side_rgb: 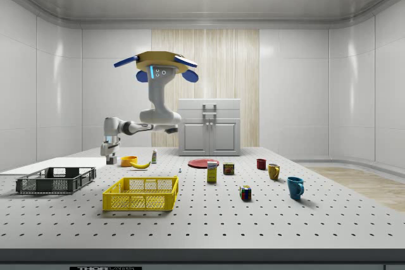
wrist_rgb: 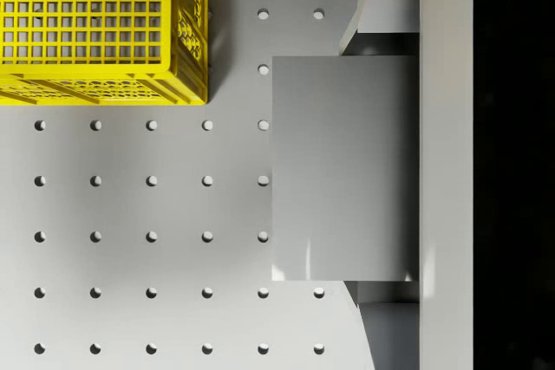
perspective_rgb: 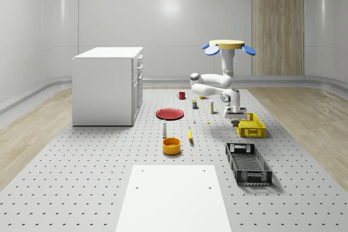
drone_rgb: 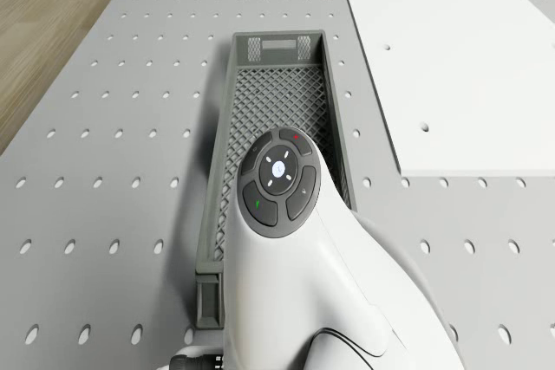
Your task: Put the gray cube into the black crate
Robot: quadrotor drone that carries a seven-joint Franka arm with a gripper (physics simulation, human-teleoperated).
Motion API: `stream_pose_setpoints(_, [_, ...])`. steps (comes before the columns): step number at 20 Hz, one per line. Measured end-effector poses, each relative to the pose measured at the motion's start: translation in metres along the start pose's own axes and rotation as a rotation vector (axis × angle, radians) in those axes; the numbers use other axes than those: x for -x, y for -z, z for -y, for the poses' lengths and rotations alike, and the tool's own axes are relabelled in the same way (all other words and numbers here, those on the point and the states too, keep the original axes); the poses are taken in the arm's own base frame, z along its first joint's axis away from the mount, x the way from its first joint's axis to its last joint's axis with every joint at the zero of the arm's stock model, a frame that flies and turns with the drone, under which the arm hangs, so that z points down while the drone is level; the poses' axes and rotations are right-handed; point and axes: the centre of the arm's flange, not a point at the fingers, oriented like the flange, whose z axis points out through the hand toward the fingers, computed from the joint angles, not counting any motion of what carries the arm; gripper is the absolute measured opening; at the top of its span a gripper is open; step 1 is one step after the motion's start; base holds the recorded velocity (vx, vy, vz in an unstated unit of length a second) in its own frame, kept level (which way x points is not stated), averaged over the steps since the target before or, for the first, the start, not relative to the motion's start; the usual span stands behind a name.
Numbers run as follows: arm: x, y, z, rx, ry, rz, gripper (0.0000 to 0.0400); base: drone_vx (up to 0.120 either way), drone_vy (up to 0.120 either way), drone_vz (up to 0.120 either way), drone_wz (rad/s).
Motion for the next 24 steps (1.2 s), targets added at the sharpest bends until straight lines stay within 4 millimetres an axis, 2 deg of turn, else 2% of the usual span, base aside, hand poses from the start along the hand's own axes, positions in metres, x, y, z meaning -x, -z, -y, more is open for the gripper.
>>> stream_pose_setpoints(24, [0.0000, 0.0000, 0.0000, 0.000, 0.000, 0.000, 0.0250, 0.120, 0.000, 0.000, 0.000])
